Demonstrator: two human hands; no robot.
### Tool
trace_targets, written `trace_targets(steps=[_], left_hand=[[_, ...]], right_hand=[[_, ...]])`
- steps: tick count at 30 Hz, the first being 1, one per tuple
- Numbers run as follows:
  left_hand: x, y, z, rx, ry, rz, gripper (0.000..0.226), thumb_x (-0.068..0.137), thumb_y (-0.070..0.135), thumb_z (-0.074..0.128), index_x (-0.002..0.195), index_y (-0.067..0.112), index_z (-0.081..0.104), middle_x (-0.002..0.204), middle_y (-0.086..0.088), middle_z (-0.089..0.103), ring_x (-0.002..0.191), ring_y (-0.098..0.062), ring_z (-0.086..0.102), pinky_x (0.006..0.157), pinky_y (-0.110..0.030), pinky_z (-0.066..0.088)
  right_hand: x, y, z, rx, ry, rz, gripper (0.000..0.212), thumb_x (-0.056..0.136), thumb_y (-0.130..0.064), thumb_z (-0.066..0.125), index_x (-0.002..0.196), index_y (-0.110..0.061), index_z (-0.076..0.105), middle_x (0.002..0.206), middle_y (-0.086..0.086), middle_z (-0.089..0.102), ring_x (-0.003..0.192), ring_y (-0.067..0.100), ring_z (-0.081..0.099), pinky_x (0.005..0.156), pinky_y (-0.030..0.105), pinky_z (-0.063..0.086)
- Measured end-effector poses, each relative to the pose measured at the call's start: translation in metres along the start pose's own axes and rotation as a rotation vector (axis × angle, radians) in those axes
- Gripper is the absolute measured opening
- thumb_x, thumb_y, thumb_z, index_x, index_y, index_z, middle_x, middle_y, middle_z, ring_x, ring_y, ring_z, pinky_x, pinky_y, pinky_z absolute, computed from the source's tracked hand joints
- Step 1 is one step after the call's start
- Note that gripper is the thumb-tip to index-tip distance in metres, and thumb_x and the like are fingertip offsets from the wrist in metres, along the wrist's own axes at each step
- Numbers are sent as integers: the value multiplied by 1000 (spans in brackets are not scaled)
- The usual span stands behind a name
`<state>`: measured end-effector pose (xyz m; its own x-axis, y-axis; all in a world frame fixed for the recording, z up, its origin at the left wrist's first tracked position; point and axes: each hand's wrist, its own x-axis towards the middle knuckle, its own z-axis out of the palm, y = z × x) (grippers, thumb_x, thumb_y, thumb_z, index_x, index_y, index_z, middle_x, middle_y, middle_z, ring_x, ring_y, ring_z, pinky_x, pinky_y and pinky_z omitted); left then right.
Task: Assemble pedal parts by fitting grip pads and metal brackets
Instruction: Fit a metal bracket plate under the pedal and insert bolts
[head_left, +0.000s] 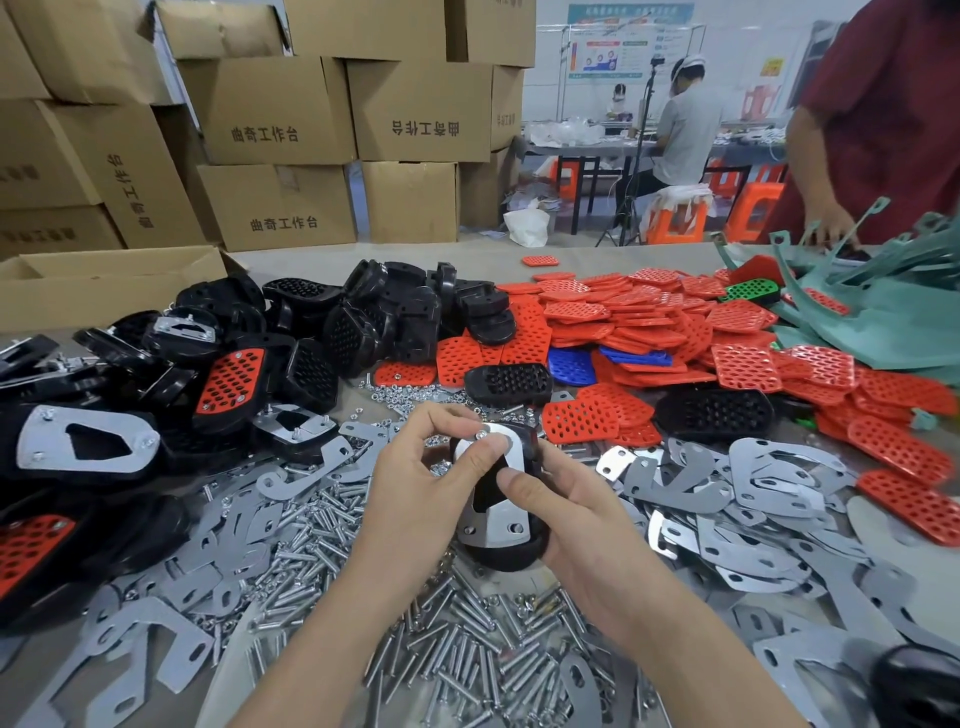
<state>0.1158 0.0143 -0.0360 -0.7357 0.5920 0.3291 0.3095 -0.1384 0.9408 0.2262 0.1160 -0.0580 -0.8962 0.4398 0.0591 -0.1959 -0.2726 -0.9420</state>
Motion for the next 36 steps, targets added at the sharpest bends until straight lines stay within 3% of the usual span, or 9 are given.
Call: trace_targets(steps=[7,12,16,19,22,27,29,33,36], left_hand=[[0,-2,-2,33,-34,41,6,86,32,72,87,38,69,103,16,71,97,-10,68,92,-41,54],[-2,-3,-5,128,-77,108,26,98,16,65,101,41,71,113,14,67,111,-12,64,99,-42,51],[-6,-1,-6,104,-133,75,28,97,30,61,120,45,65,123,16,64,118,-9,61,101,-38,48],[-6,-1,-2,60,-70,37,22,90,40,66,112,41,62,113,15,68,111,-4,63,95,-32,50],[-5,-2,-1,91,-37,39,9,93,35,71,98,36,64,106,15,68,102,-5,64,92,-39,54],[-7,-1,-1,165,-102,120,22,100,26,57,111,41,67,119,16,64,119,-11,59,103,-39,47],[-8,-1,0,107,-85,78,24,97,29,56,116,41,63,120,15,65,119,-9,59,103,-39,48],[-8,-1,-1,84,-81,48,16,94,28,55,106,34,63,114,10,67,108,-16,63,93,-48,53],[-9,2,-3,149,-106,99,27,93,19,51,106,36,67,115,12,64,113,-14,60,96,-40,48]], right_hand=[[1,0,-2,18,-7,-5,33,96,-18,62,127,-23,71,126,14,73,120,33,69,107,54,52],[1,-2,-2,29,-9,-3,31,96,-18,62,124,-22,72,123,15,74,116,33,71,102,50,57],[1,-4,-2,49,-28,5,27,102,-13,59,124,-22,73,123,16,74,114,33,71,97,47,59],[1,-3,-1,54,-29,8,31,104,-8,55,125,-20,73,122,17,74,112,32,72,93,43,60],[0,-3,0,52,-28,23,31,105,-7,54,130,-15,69,122,18,74,113,32,72,94,42,60],[0,-5,1,62,18,30,27,104,-6,54,121,-15,74,122,23,72,115,40,69,102,56,54],[0,-5,1,65,19,39,28,104,-6,54,122,-17,73,122,23,72,118,41,68,102,56,55],[0,-5,1,66,24,40,29,103,-7,55,124,-17,73,121,21,73,116,40,69,100,53,57],[0,-5,2,57,19,37,27,104,-7,55,122,-16,73,120,21,74,115,39,70,100,53,57]])
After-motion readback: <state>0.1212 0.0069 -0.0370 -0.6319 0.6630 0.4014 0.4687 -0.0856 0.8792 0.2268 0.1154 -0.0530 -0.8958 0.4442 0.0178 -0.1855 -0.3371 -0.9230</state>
